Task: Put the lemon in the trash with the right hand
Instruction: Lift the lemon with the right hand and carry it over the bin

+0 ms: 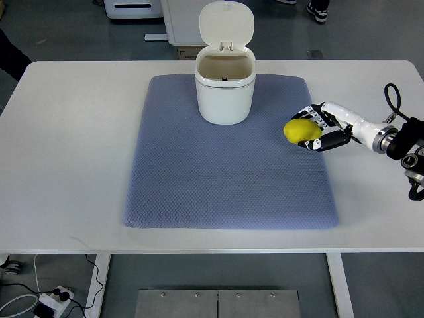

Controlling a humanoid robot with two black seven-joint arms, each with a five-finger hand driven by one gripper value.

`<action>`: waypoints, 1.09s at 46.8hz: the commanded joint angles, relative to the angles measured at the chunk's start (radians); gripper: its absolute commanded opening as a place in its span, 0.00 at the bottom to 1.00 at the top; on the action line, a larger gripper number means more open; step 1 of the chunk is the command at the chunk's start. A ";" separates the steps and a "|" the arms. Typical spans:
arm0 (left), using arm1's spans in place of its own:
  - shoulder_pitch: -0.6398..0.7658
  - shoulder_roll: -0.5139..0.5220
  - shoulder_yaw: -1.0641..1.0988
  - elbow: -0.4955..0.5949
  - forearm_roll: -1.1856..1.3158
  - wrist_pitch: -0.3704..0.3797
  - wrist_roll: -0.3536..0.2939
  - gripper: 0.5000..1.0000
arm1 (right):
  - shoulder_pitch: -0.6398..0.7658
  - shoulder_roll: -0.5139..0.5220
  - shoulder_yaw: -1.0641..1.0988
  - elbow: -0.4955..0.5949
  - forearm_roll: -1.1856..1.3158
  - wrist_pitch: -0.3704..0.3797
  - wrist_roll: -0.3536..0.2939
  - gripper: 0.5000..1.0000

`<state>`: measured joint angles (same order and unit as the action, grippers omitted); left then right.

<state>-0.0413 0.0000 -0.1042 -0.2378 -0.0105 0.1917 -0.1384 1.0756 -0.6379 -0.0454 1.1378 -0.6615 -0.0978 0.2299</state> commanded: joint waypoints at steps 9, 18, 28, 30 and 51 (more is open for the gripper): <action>0.000 0.000 0.000 0.000 0.000 0.000 -0.001 1.00 | 0.056 -0.085 0.044 0.034 0.074 0.066 -0.004 0.15; 0.000 0.000 0.000 0.000 0.000 0.000 0.000 1.00 | 0.130 -0.121 0.044 0.036 0.122 0.107 -0.008 0.15; 0.000 0.000 0.000 0.000 0.000 0.000 0.000 1.00 | 0.216 -0.109 0.019 0.039 0.180 0.113 -0.032 0.15; 0.000 0.000 0.000 0.000 0.000 0.000 0.000 1.00 | 0.240 -0.105 -0.001 0.039 0.195 0.113 -0.035 0.15; 0.000 0.000 0.000 0.000 0.000 0.000 0.000 1.00 | 0.478 0.076 -0.203 -0.001 0.358 0.112 -0.049 0.18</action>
<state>-0.0414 0.0000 -0.1043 -0.2377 -0.0109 0.1918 -0.1378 1.5335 -0.5877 -0.2260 1.1466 -0.3177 0.0137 0.1852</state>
